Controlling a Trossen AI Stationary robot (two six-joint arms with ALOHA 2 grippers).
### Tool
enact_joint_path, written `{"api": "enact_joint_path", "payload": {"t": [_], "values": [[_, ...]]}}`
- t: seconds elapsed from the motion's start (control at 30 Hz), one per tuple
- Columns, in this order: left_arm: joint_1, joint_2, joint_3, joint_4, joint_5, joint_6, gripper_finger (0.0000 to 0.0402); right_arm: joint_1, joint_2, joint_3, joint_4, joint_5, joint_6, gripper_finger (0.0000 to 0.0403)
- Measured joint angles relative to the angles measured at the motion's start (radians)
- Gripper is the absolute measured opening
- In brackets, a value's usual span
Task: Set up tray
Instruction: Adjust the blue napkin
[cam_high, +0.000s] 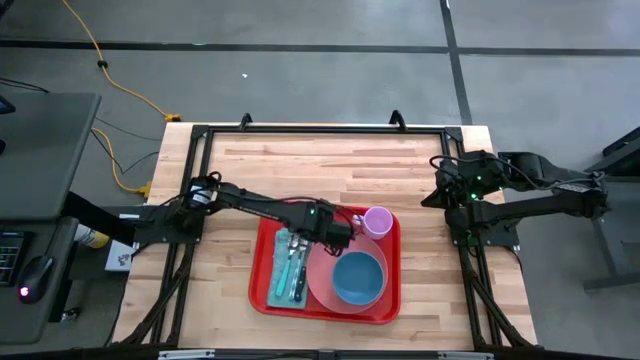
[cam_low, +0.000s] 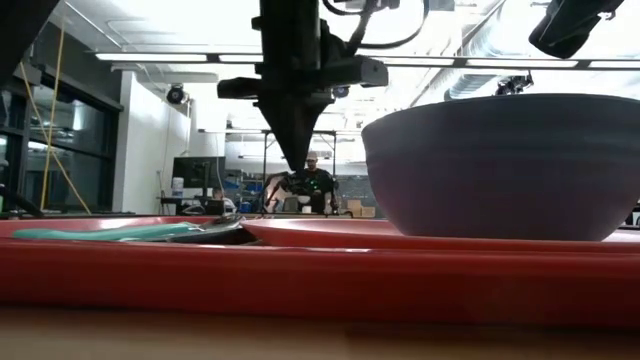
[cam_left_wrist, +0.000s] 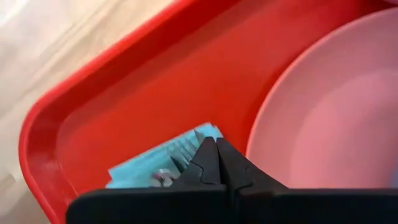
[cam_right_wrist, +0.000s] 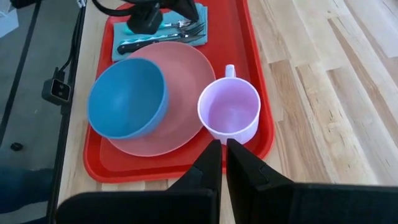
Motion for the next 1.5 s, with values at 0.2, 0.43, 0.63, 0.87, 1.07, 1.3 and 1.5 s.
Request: {"api": "enact_joint_path", "payload": {"t": [0.2,0.43,0.63,0.87,1.07,1.3,1.5], "values": [[0.043,0.0,0.0,0.026,0.01,0.104,0.0014,0.0,0.0,0.0,-0.005,0.036,0.03,0.0],[0.087,-0.03,0.0,-0.007,0.081,0.187,0.0008,0.0,0.0,0.0,-0.01,0.068,0.08,0.0],[0.083,-0.079,-0.023,-0.039,0.12,0.215,0.0008,0.0,0.0,0.0,-0.01,0.085,0.1,0.0],[0.069,-0.295,-0.256,0.013,0.108,0.157,0.0008,0.0,0.0,0.0,-0.009,0.085,0.101,0.0],[0.001,-0.628,-0.664,0.35,0.03,0.003,0.0007,0.0,-0.009,0.0,-0.018,0.087,0.099,0.0],[-0.052,-0.739,-1.029,0.915,0.041,-0.078,0.0007,0.0,-0.004,0.0,0.019,0.094,0.081,0.0],[-0.055,-0.686,-1.009,0.77,0.062,-0.181,0.0007,0.0,0.014,-0.001,0.048,0.09,0.086,0.0]]}}
